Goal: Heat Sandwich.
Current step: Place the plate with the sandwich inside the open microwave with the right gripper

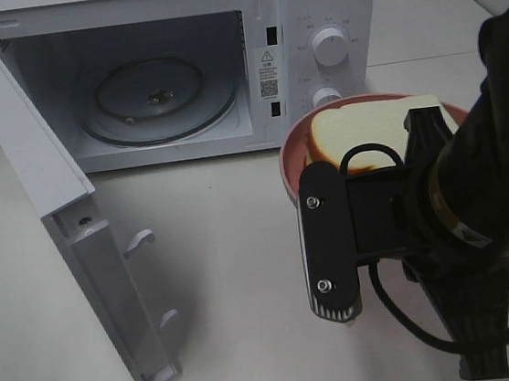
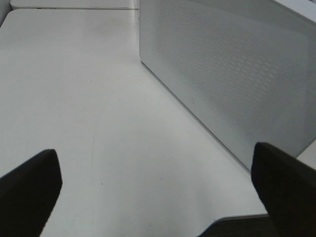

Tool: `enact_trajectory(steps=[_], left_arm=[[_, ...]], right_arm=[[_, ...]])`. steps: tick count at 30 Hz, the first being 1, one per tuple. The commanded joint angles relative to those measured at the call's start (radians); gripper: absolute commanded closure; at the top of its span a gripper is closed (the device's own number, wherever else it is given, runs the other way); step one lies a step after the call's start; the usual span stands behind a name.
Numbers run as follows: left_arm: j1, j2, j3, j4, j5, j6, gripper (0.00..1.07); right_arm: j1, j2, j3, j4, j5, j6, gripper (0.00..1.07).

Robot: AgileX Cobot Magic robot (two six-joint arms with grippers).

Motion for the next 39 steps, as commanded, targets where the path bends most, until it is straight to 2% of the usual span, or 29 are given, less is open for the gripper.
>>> enact_trajectory(steps=[1,16,30,39], left_arm=[[-0.002,-0.015,0.001,-0.007,-0.01,0.001,0.09],[-0.002,-0.015,0.001,-0.007,-0.01,0.001,0.09],[-0.002,-0.015,0.001,-0.007,-0.01,0.001,0.09],[-0.002,-0.015,0.001,-0.007,-0.01,0.001,0.09]], right_arm=[[0.003,-0.007,0.0,-0.028,-0.043,-0.078,1.05],[0.003,-0.007,0.0,-0.028,-0.205,-0.372,1.04],[0.0,-0.007,0.019,-0.044,-0.309,-0.384,1.07],[-0.123,-0.007,0.091,0.029,-0.425,-0.604,1.07]])
